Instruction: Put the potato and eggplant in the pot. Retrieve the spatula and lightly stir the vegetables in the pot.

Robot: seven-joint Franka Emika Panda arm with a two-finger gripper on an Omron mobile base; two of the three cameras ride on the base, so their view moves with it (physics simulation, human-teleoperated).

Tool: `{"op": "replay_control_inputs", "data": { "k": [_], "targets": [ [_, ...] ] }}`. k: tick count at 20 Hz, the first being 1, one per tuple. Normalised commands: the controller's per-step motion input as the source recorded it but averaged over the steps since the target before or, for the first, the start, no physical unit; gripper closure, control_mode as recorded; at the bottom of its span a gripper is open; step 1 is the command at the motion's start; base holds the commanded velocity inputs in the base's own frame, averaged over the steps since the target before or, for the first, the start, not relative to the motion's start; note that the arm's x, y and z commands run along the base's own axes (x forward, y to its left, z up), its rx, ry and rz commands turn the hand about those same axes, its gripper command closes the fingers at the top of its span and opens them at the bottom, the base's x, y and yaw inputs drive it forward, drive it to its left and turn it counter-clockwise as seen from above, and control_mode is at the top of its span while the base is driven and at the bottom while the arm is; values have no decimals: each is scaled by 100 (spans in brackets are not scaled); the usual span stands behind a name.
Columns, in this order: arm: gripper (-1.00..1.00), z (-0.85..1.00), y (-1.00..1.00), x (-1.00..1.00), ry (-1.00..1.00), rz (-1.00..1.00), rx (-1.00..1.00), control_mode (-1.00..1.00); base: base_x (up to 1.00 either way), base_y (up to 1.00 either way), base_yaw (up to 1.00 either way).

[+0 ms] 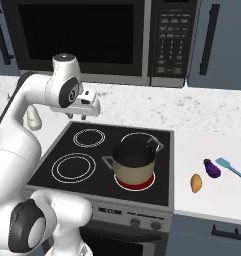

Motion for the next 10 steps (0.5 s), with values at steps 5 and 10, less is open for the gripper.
{"op": "replay_control_inputs", "data": {
  "k": [5, 10],
  "targets": [
    [-100, 0, 0, 0, 0, 0, 0, 100, 0, 0, 0],
    [-100, 0, 0, 0, 0, 0, 0, 100, 0, -32, 0]
  ]
}}
